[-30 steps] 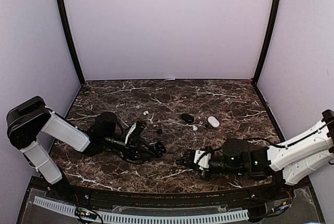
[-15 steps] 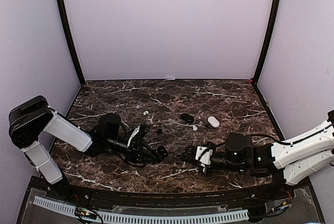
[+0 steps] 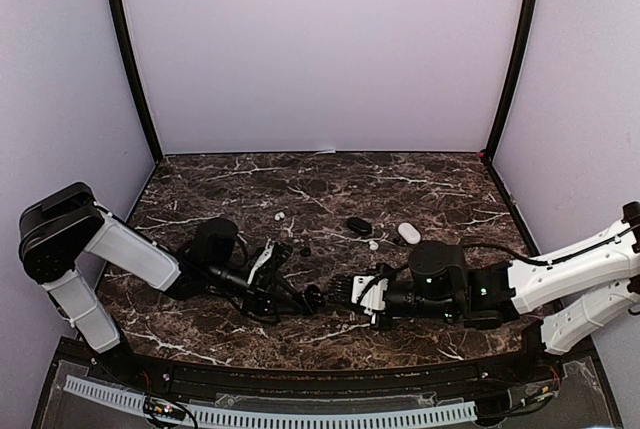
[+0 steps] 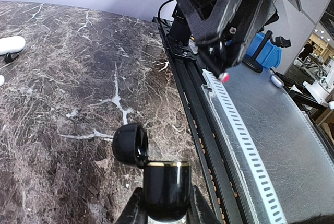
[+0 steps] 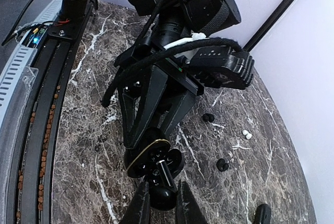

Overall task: Insert the wireless bluetooth earbuds into the charging case
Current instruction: Insert the left earbud into the left side groove of the charging case, then turn over the right earbud at the center of the board.

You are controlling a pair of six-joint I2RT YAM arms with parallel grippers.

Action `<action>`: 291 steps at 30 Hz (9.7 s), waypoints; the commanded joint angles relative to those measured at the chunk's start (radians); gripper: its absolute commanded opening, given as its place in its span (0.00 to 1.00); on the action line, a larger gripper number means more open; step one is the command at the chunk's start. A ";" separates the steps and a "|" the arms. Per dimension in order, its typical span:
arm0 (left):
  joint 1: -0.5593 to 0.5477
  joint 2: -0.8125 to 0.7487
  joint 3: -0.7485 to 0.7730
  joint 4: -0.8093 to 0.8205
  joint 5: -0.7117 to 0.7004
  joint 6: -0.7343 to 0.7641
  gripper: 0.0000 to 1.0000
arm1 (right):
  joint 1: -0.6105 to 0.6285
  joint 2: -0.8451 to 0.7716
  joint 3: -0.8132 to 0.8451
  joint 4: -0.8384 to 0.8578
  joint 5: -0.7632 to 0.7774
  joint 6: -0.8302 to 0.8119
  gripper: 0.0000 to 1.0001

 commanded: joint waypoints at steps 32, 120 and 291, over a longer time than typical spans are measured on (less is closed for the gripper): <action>-0.027 0.011 0.040 -0.069 0.062 0.059 0.06 | -0.005 0.171 0.142 -0.068 -0.019 -0.100 0.00; -0.035 0.006 0.058 -0.070 0.104 -0.008 0.06 | 0.081 0.216 0.210 -0.188 0.038 -0.267 0.39; 0.074 -0.308 -0.326 0.491 -0.447 -0.145 0.08 | -0.646 0.428 0.237 -0.437 0.073 0.921 0.00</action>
